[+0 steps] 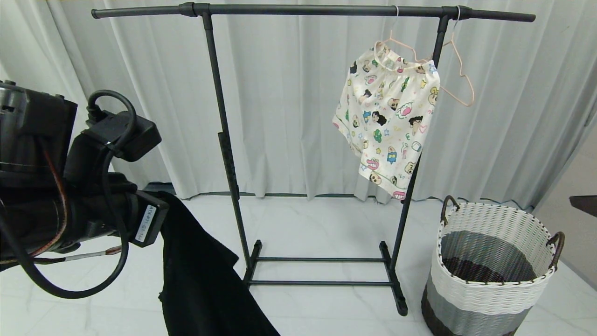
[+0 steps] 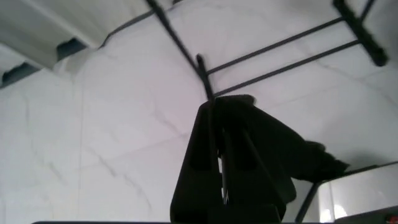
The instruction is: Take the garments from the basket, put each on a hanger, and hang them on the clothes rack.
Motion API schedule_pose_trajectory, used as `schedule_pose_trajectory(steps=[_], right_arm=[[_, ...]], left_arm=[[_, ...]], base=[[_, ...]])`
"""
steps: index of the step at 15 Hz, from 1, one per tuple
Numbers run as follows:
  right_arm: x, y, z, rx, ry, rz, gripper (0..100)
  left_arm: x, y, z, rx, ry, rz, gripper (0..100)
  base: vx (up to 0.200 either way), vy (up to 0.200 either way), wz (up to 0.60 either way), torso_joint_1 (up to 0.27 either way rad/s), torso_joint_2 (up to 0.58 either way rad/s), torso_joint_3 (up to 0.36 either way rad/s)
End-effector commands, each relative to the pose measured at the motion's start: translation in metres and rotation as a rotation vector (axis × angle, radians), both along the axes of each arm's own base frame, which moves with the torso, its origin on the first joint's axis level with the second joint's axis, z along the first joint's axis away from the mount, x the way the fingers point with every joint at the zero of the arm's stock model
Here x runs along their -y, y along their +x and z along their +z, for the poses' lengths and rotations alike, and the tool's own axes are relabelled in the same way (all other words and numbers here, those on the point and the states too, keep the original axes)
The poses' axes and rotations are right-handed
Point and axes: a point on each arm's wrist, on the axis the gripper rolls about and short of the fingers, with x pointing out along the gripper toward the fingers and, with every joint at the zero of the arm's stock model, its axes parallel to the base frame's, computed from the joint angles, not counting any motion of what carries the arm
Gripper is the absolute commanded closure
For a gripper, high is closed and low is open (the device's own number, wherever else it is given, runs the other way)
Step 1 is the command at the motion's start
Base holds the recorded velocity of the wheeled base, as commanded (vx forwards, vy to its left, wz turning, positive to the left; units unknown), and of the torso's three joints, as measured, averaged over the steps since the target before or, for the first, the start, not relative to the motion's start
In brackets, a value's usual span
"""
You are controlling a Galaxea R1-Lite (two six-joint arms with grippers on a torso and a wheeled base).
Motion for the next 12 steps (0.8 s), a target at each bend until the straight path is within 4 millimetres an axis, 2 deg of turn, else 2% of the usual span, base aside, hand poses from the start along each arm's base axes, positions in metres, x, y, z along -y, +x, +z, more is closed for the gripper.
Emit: schedule_pose_trajectory(steps=[1,3,6,12], right_arm=[[0.004,0.001,-0.001,-0.003,0.018,-0.023,0],[0.010,0.003,0.000,-0.009,0.048,-0.027,0],[0.014,0.008,0.005,0.035,0.090,-0.040,0],[0.019,0.018,0.008,0.074,0.134,-0.046,0]], left_arm=[[-0.008,-0.006,0.002,0.017,-0.003,0.028,100],[-0.009,-0.009,0.003,0.024,-0.003,0.028,100],[-0.009,-0.009,0.003,0.025,-0.002,0.027,100],[-0.009,-0.009,0.003,0.025,-0.002,0.027,100]], base=[[0.000,0.000,0.00,0.000,0.00,0.000],[0.000,0.000,0.00,0.021,-0.08,-0.065],[0.000,0.000,0.00,0.045,-0.24,-0.250],[0.000,0.000,0.00,0.176,-0.50,-0.294]])
